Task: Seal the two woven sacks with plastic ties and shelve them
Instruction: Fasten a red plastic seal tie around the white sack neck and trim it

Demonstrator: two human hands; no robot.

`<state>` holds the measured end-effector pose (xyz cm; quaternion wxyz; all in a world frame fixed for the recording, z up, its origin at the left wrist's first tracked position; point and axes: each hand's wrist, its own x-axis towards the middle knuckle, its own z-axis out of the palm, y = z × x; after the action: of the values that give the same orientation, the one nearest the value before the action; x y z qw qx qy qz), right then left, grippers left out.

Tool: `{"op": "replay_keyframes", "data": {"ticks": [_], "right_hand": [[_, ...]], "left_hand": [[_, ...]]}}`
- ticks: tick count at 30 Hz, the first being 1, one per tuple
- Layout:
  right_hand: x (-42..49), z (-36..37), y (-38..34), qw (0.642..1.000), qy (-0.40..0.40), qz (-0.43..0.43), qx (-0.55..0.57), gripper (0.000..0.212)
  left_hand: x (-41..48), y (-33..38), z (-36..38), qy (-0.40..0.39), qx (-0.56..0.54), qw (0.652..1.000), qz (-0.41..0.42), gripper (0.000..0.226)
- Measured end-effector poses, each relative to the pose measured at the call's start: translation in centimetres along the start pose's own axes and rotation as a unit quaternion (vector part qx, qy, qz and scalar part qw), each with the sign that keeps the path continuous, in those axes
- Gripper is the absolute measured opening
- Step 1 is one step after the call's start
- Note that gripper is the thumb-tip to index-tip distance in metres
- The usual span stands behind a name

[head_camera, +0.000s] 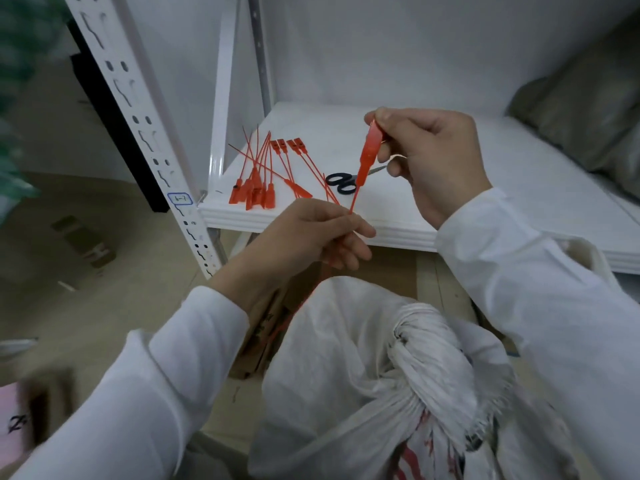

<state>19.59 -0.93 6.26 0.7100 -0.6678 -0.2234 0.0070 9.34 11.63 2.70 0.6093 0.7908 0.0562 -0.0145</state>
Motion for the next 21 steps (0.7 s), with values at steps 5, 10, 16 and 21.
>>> {"op": "replay_keyframes", "data": {"ticks": [5,10,16,21], "right_hand": [[-0.1,0.7,0.5,0.998,-0.011,0.058,0.016,0.017],[-1.3,0.2,2.6,0.985,-0.111,0.118,-0.065,0.013],[-1.7,0.9,3.6,0.981,-0.118,0.117,-0.101,0.007],[0.9,2.0,4.8,0.984,-0.026,0.121,-0.126,0.008]], "left_hand": [[0.2,-1.0,-0.9,0.035,-0.032,0.999,0.022,0.028],[0.7,-1.3,-1.4,0.041,-0.062,0.997,0.018,0.03],[1.5,-1.4,-1.1,0.034,-0.055,0.998,-0.006,0.028],[2.4,-2.2,-2.0,0.013,-0.013,0.997,-0.081,0.027]]}}
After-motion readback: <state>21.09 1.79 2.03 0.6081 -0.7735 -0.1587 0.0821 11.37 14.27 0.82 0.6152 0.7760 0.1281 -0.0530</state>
